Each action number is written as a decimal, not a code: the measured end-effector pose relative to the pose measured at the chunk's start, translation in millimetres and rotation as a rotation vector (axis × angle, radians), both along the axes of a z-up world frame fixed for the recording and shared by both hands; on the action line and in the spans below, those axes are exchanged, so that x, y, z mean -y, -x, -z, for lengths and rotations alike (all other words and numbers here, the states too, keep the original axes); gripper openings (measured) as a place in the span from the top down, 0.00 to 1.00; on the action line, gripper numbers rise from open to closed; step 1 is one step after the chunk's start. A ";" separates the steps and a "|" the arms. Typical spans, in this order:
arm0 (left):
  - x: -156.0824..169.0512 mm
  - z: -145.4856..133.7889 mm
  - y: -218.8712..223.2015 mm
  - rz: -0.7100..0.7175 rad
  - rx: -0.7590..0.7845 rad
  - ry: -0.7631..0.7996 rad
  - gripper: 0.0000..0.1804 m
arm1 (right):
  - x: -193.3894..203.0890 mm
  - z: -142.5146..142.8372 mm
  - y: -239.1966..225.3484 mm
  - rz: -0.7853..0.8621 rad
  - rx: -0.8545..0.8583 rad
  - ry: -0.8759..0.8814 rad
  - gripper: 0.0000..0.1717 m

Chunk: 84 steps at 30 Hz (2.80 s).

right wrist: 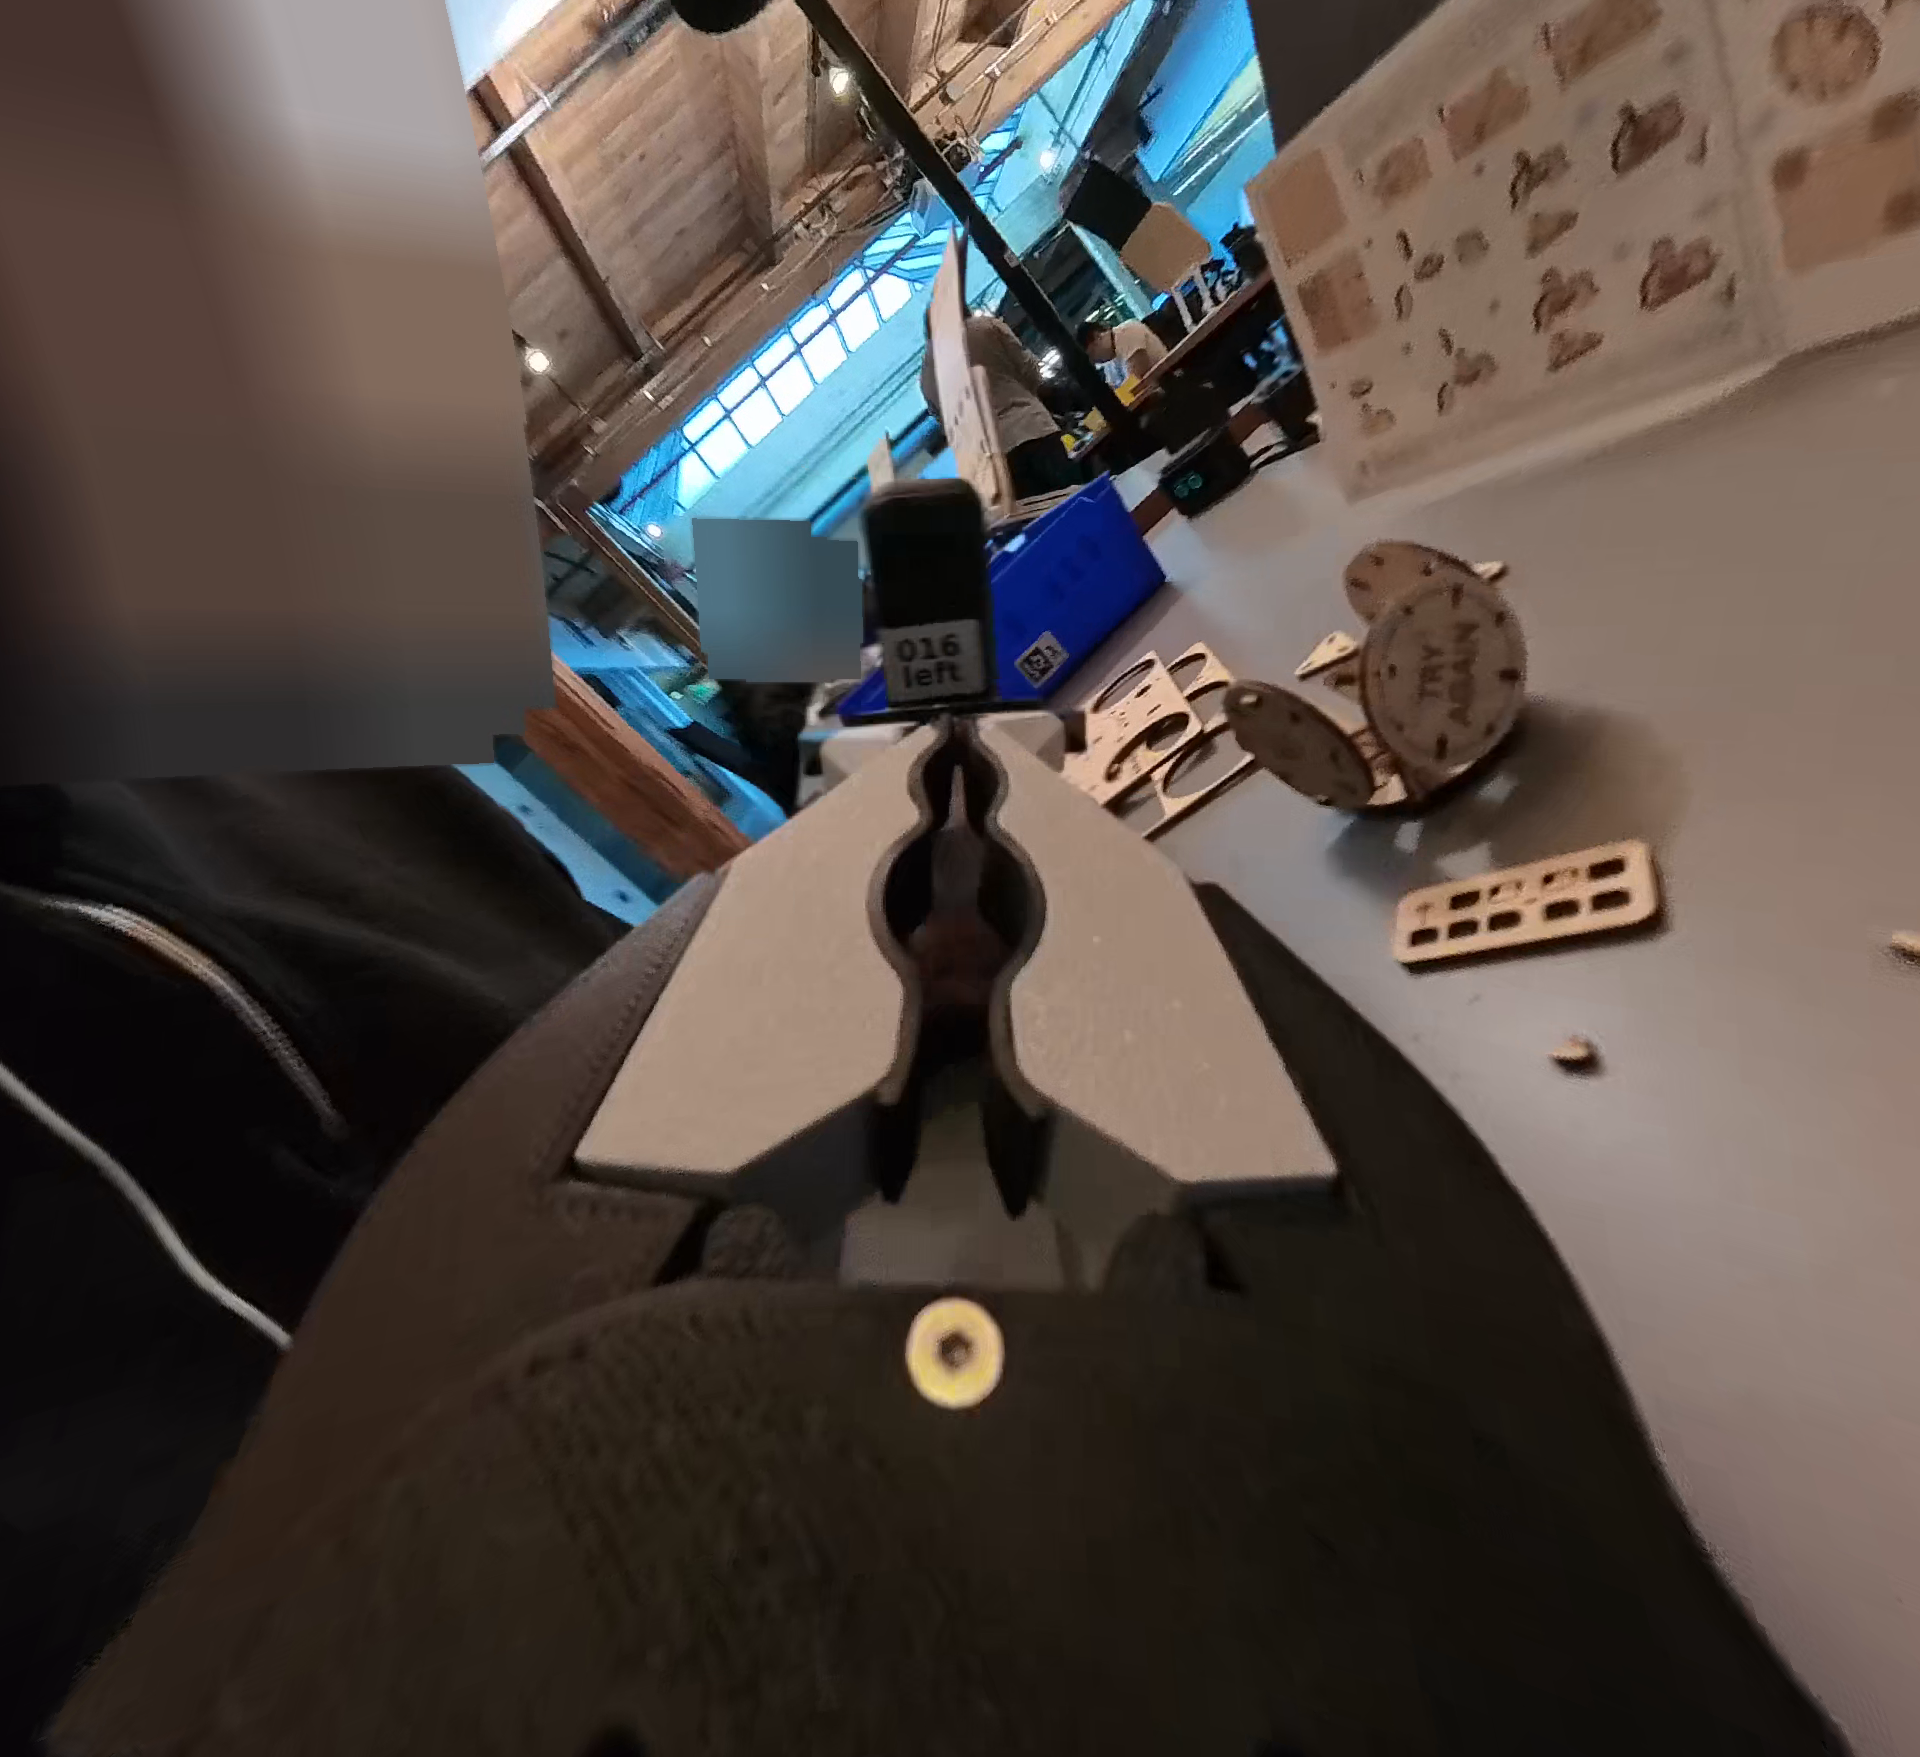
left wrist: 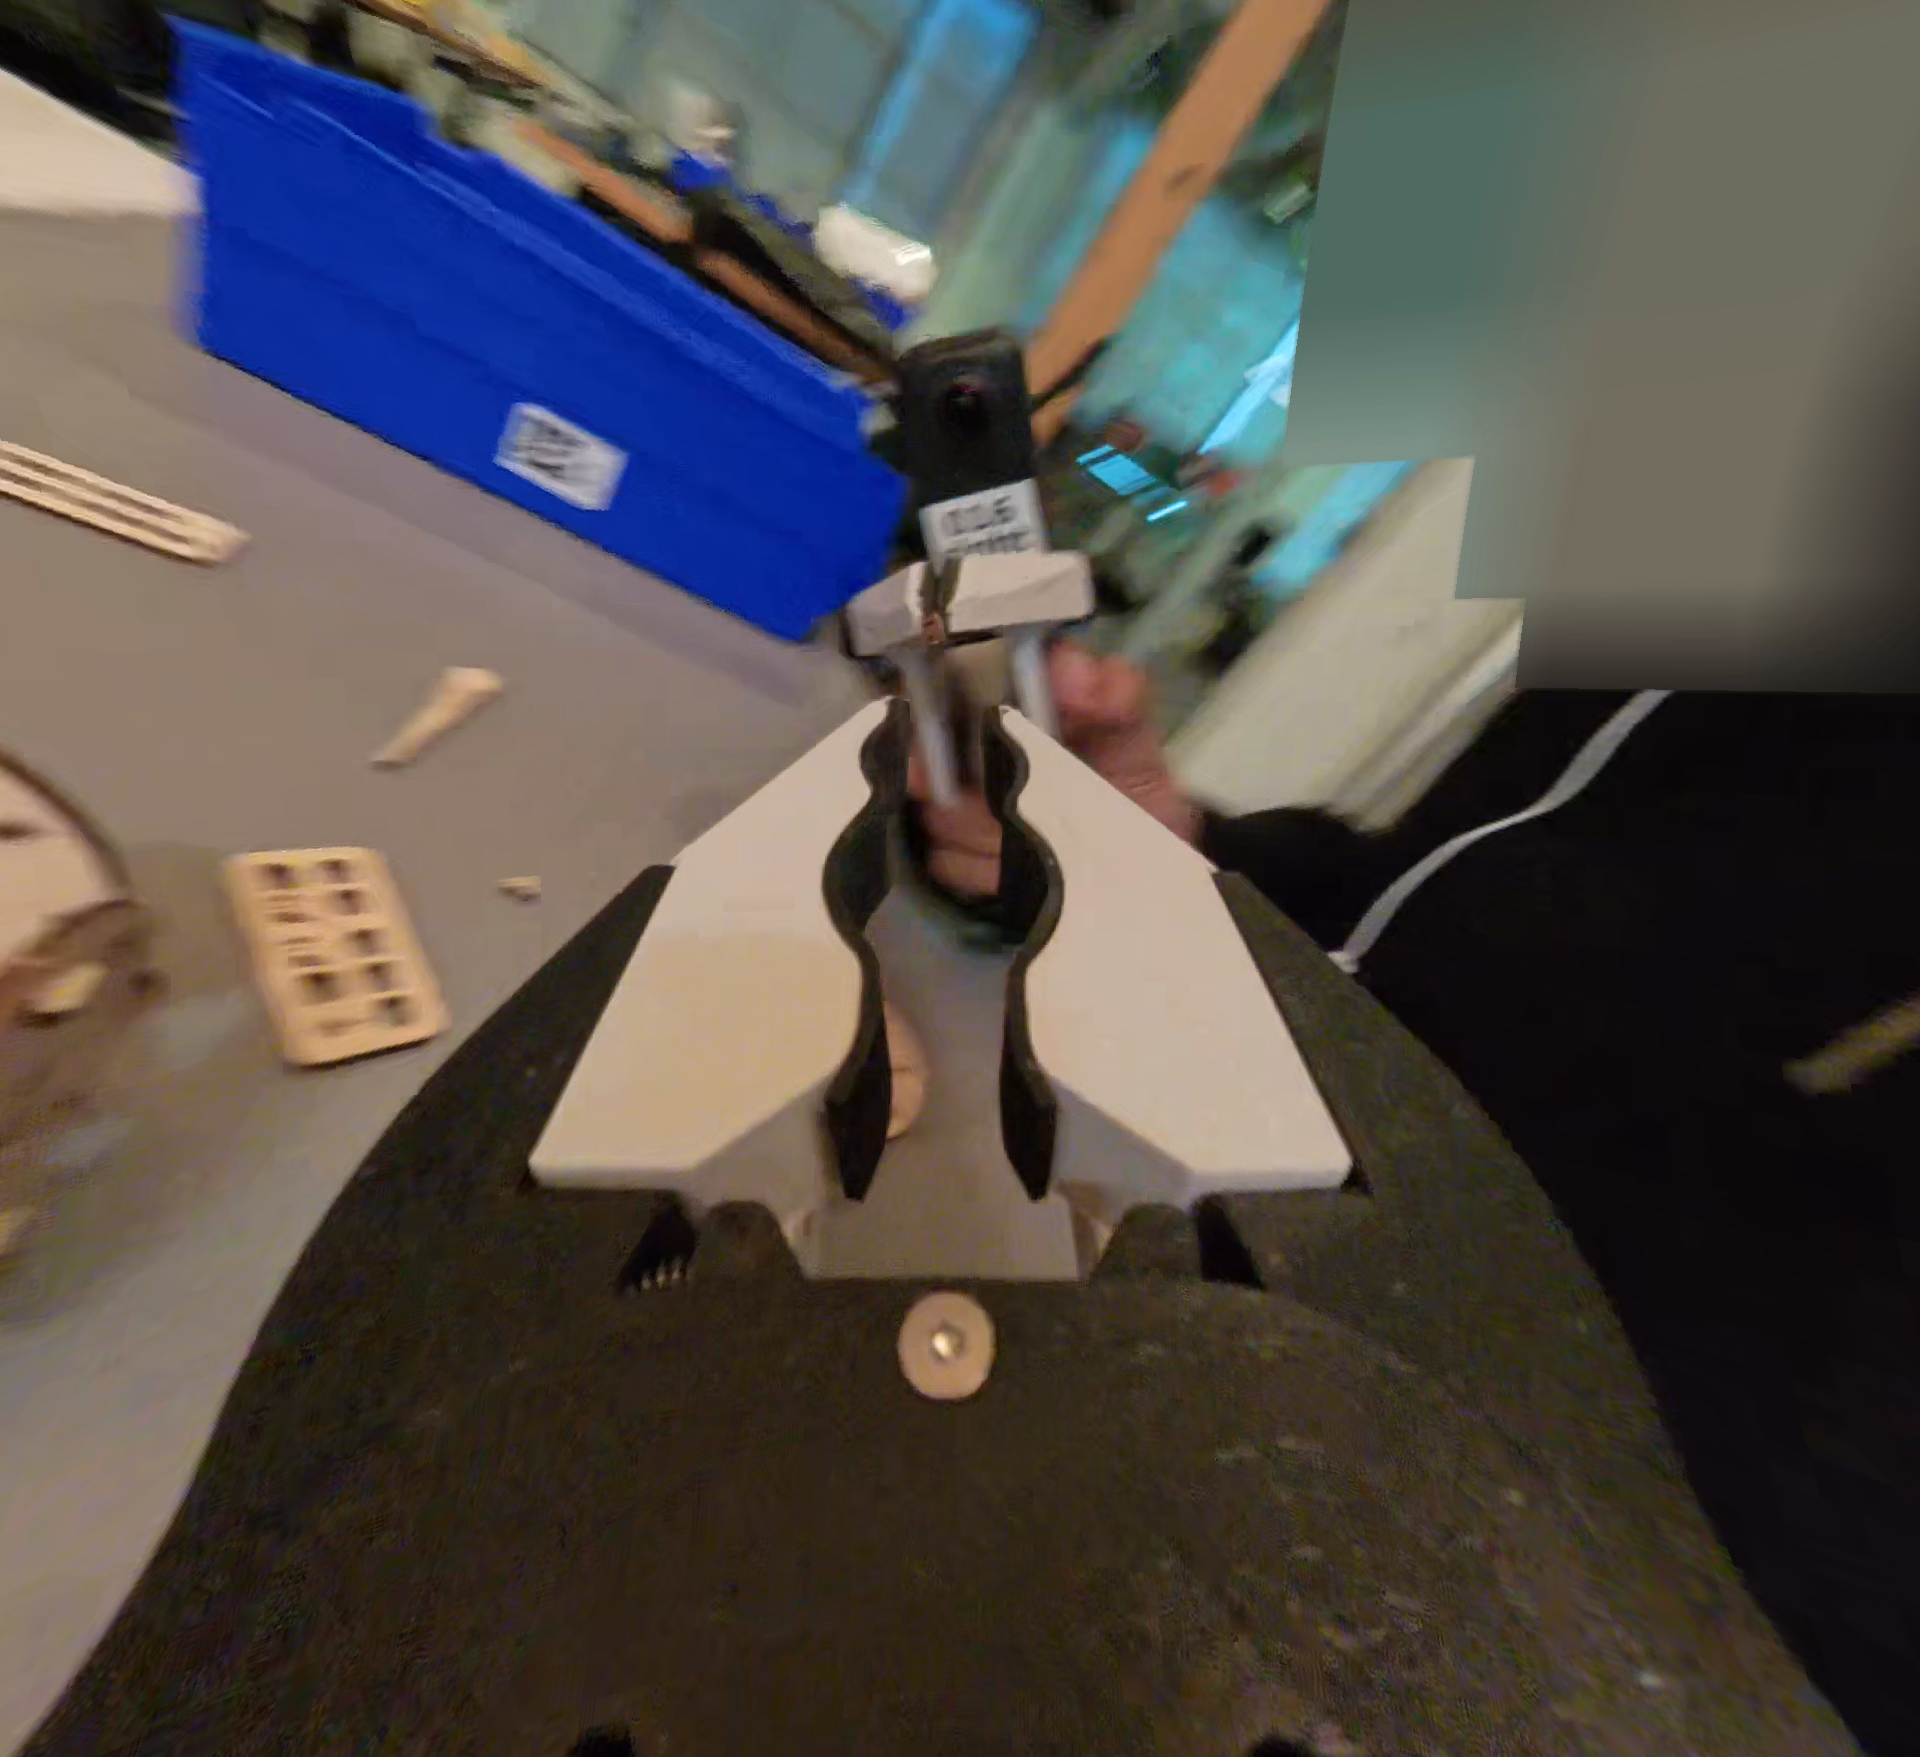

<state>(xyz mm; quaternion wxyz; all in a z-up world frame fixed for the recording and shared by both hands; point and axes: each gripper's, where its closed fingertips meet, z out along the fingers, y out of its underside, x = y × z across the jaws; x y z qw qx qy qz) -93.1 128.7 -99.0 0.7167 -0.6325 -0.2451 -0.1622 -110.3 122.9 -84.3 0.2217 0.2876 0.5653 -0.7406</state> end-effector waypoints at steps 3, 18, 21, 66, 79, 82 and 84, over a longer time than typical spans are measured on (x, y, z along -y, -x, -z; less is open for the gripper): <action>10.7 -15.0 1.6 0.084 0.158 -0.209 0.98 | -1.3 -4.1 -2.1 0.040 -0.112 -0.057 1.00; 9.8 -13.1 0.4 0.094 0.174 -0.199 1.00 | 11.2 -0.4 -10.6 0.037 -0.185 -0.123 1.00; 9.1 -10.9 -1.9 0.116 0.190 -0.191 1.00 | 10.1 2.8 -13.6 0.020 -0.215 -0.165 1.00; -16.4 38.3 -71.5 0.593 0.371 0.118 1.00 | -11.4 55.0 -84.9 -0.399 -1.204 -0.818 0.97; -14.1 65.6 -23.1 0.161 0.073 0.393 0.89 | -49.6 96.0 -50.8 -0.310 -0.624 -1.174 0.98; -16.6 73.7 -23.6 0.146 0.050 0.463 0.89 | -45.3 107.1 -57.6 -0.355 -0.625 -1.248 0.98; -18.5 78.0 -26.3 0.146 0.021 0.508 0.90 | -43.8 111.5 -56.7 -0.380 -0.642 -1.296 0.97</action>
